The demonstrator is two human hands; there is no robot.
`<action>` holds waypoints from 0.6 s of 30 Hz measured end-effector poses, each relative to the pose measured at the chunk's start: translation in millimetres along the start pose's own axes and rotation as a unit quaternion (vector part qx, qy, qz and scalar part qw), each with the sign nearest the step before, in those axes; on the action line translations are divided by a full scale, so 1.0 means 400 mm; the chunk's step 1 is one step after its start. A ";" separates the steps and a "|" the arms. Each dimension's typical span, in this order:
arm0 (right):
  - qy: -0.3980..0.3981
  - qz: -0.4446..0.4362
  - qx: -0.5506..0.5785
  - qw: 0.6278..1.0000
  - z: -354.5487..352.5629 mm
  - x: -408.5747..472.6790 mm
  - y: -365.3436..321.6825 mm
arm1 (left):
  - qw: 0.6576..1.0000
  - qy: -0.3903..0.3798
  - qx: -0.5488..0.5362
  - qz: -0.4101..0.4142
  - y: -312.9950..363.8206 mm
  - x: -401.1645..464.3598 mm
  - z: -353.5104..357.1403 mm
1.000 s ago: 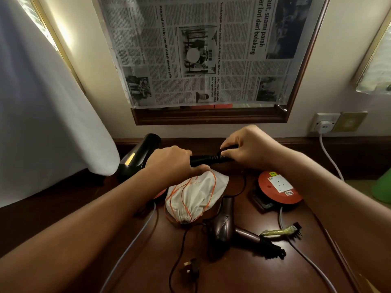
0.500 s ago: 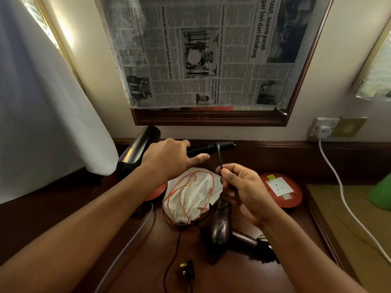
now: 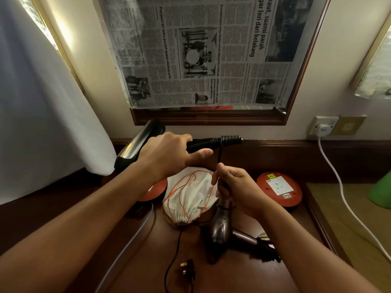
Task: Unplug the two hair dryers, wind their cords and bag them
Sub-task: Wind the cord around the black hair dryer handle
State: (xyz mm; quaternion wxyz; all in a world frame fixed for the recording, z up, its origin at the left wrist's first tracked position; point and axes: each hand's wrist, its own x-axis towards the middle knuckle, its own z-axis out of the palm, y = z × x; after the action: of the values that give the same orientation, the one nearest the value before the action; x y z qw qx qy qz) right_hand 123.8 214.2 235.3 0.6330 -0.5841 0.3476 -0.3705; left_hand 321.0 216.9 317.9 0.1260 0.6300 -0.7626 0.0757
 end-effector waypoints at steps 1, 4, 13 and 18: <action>0.000 0.001 0.012 1.000 -0.001 0.002 0.002 | 1.000 0.002 0.002 0.004 0.000 -0.001 -0.004; -0.005 0.005 0.035 0.999 -0.007 0.008 0.011 | 1.000 0.000 0.010 0.009 -0.007 -0.001 -0.009; -0.035 0.022 0.047 0.998 -0.025 0.024 0.022 | 1.000 -0.016 -0.010 0.011 -0.003 -0.003 -0.010; -0.013 0.017 -0.072 0.997 -0.037 0.034 -0.008 | 0.999 -0.028 -0.031 0.031 0.002 -0.009 -0.023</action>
State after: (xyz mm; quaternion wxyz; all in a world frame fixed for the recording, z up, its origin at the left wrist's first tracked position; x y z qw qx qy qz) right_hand 117.3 195.2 237.3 0.6005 -0.6267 0.3749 -0.3257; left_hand 321.6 223.1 325.6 0.1217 0.6040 -0.7868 0.0376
